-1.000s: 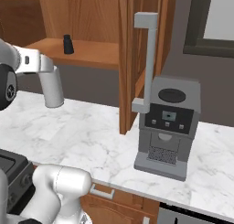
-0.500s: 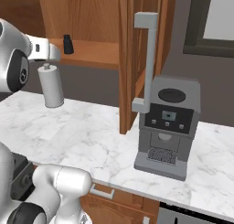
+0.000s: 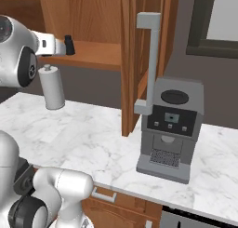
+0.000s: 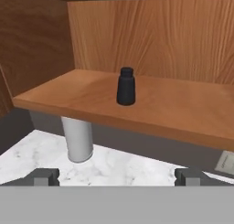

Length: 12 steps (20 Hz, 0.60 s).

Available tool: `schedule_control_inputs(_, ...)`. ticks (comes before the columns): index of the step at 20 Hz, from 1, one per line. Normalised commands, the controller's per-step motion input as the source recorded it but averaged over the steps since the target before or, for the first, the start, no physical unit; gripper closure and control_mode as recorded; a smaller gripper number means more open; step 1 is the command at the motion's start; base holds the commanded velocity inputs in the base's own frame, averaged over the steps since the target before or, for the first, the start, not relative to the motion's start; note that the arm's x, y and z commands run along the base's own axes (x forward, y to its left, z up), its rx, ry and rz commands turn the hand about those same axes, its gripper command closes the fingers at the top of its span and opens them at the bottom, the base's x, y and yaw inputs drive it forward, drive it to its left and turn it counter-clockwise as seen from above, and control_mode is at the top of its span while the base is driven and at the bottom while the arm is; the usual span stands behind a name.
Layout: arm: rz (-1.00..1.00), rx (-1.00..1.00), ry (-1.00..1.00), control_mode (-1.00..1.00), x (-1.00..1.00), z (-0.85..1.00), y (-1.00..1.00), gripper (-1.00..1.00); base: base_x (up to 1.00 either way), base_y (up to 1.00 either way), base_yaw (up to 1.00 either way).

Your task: Move the shaker and shaker from the cabinet to the dining counter.

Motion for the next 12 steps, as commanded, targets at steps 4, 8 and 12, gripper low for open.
schedule_control_inputs(4, 0.00, 0.00, -0.15, -1.00, 0.26, 0.00, 0.03, -1.00, 0.00, 0.00, 0.00)
schedule_control_inputs(8, 0.00, 0.00, 0.01, -1.00, 0.31, 0.00, 0.01, -1.00, 0.00, 0.00, 0.00)
schedule_control_inputs(12, 0.00, 0.00, 0.09, -1.00, 0.35, 0.00, 0.03, -1.00, 0.00, 0.00, 0.00)
